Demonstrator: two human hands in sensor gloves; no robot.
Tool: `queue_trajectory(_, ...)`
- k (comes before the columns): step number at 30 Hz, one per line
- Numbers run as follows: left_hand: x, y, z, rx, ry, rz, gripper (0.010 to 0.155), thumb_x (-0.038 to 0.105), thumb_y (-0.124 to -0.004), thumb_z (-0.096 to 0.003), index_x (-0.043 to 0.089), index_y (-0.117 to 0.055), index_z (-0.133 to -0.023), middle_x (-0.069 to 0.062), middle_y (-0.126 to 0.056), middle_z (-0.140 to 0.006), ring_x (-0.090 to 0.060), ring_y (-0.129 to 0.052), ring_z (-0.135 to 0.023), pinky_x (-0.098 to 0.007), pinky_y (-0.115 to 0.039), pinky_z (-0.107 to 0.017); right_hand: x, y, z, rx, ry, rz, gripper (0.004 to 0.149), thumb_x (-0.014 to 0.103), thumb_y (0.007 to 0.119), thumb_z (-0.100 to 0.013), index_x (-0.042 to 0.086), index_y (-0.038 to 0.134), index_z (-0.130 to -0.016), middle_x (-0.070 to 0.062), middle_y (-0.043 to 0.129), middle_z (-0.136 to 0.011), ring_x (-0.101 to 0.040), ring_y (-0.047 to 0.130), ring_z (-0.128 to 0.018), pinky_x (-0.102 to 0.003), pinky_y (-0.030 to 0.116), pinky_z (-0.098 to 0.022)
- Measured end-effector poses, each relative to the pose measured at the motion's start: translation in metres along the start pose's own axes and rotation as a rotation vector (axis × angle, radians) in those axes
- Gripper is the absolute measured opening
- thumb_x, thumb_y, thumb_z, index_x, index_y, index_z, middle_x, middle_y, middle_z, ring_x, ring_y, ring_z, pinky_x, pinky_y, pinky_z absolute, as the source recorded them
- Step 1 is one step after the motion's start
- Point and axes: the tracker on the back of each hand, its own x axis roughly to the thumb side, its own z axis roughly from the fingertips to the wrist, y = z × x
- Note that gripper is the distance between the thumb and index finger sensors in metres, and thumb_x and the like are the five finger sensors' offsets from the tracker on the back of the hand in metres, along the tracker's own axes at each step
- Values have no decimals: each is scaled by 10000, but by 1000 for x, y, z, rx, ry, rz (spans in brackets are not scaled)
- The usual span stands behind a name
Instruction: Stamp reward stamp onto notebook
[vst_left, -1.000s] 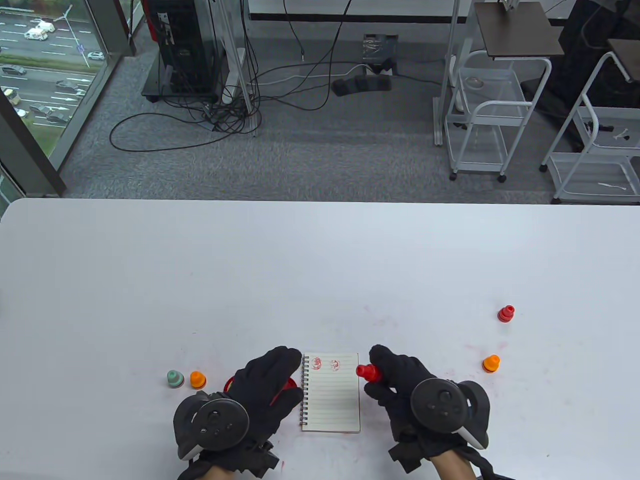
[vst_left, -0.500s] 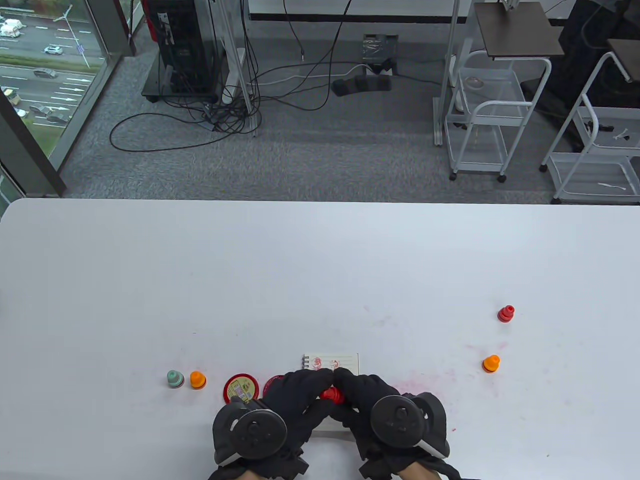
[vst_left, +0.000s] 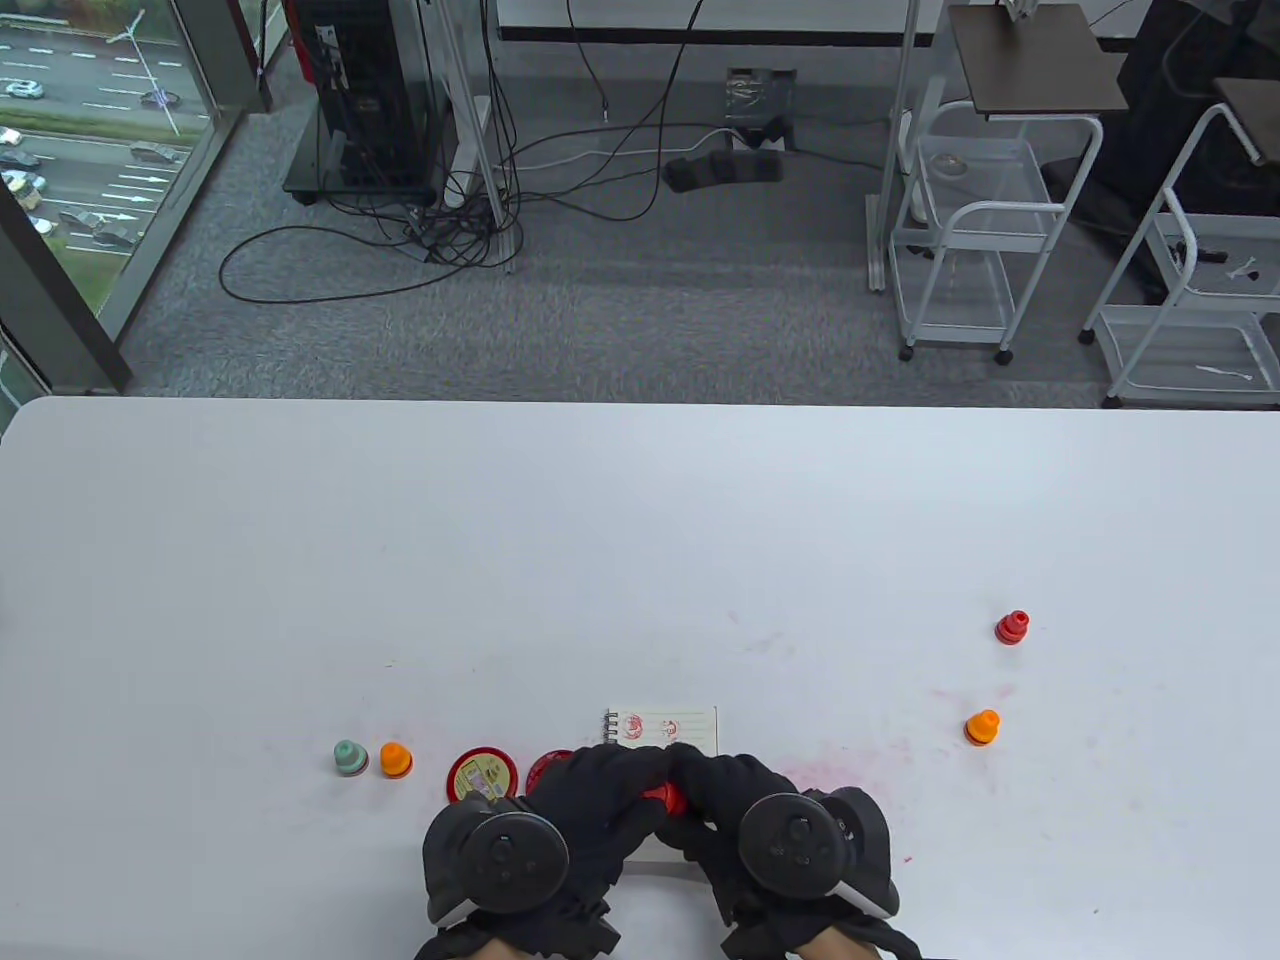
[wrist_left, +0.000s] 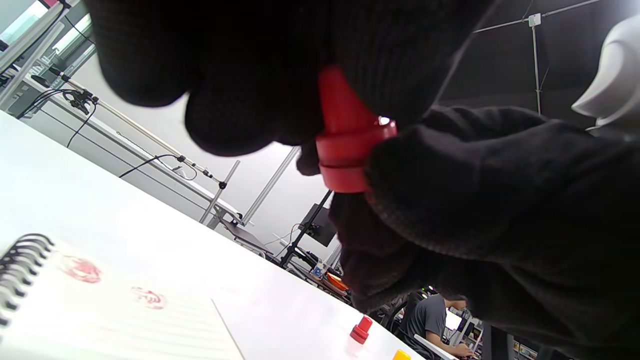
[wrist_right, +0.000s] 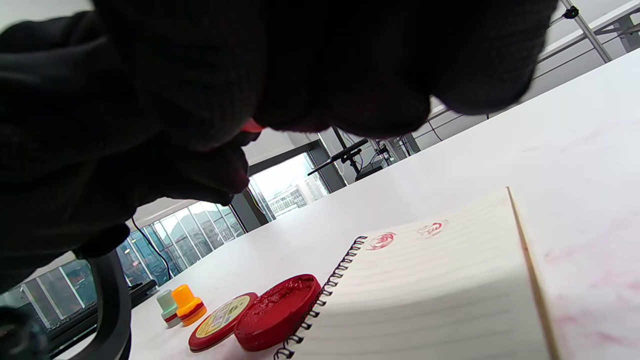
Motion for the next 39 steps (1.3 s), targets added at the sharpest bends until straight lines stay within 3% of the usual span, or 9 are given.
queue_trajectory(6,-12,14,2,48,37,39,505,365,-845,-439,169,-858,-904,-111,-963,-822,-217,-1013,-597,-435,-875,-510,-12,-5,6,-1,47,21,629,333,905,-351,73,738,-900,-44,946,-633,-249,953,-536,-508,854,-457)
queue_trajectory(15,-37,30,8,-7,83,-86,505,363,-840,-446,176,-851,-914,-107,-949,-839,-226,-1000,-617,-445,-860,-529,-37,-13,12,-10,161,2,605,257,881,-382,89,712,-938,-84,939,-720,-306,951,-602,-552,828,-487)
queue_trajectory(18,-43,33,11,-55,74,-182,504,368,-838,-445,182,-853,-912,-96,-952,-837,-222,-1002,-616,-441,-862,-530,-50,-11,13,12,211,3,600,257,880,-383,86,715,-935,-84,944,-710,-304,954,-595,-556,826,-488)
queue_trajectory(24,-48,36,12,-56,94,-168,502,365,-838,-446,179,-854,-913,-101,-951,-838,-226,-1000,-617,-444,-860,-530,-72,1,13,112,302,64,601,259,883,-388,105,708,-941,-84,921,-732,-319,926,-624,-582,792,-516)
queue_trajectory(33,-47,37,12,-80,88,-203,503,369,-836,-447,183,-856,-913,-99,-952,-838,-225,-1001,-618,-444,-861,-532,-83,20,12,259,372,185,594,280,868,-405,194,691,-966,-178,645,-969,-481,572,-867,-703,525,-631)
queue_trajectory(36,-47,37,12,-89,91,-202,502,369,-836,-447,184,-857,-913,-94,-952,-839,-225,-1002,-618,-444,-862,-532,-83,23,11,324,377,288,597,297,854,-417,230,665,-980,-174,584,-1019,-497,498,-912,-710,485,-654)
queue_trajectory(39,-47,36,11,-94,92,-195,502,369,-836,-447,183,-858,-913,-99,-951,-841,-226,-1001,-619,-446,-861,-533,-82,22,10,308,355,312,595,305,851,-418,233,667,-980,-174,588,-1024,-499,496,-917,-707,492,-653)
